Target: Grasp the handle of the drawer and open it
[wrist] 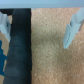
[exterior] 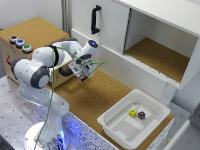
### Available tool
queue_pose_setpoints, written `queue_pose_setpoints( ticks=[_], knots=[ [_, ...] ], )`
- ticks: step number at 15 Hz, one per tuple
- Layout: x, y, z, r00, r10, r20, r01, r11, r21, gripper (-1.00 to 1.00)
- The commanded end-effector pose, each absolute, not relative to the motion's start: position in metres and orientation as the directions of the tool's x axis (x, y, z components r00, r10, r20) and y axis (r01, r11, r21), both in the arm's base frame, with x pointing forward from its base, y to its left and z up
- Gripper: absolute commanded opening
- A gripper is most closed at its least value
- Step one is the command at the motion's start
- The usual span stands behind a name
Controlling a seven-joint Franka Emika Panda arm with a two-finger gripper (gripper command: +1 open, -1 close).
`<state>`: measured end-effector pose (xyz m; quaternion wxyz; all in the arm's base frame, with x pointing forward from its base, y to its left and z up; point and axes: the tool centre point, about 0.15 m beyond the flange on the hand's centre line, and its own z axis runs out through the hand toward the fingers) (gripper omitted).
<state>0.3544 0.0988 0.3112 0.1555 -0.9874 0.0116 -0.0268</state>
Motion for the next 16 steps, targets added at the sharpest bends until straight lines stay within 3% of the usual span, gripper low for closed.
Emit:
queue_pose_setpoints(
  ticks=[1,8,10,16],
  knots=[
    [0.34,0.093,0.355,0.983,0.003,0.182,0.049,-0.967,-0.251,1.0],
    [0.317,0.065,0.41,0.964,-0.004,0.266,0.053,-0.977,-0.207,1.0],
    [0.309,0.055,0.416,0.963,0.004,0.269,0.051,-0.985,-0.167,1.0],
    [0.282,-0.016,0.425,0.96,-0.028,0.278,0.015,-0.989,-0.148,1.0]
  ],
)
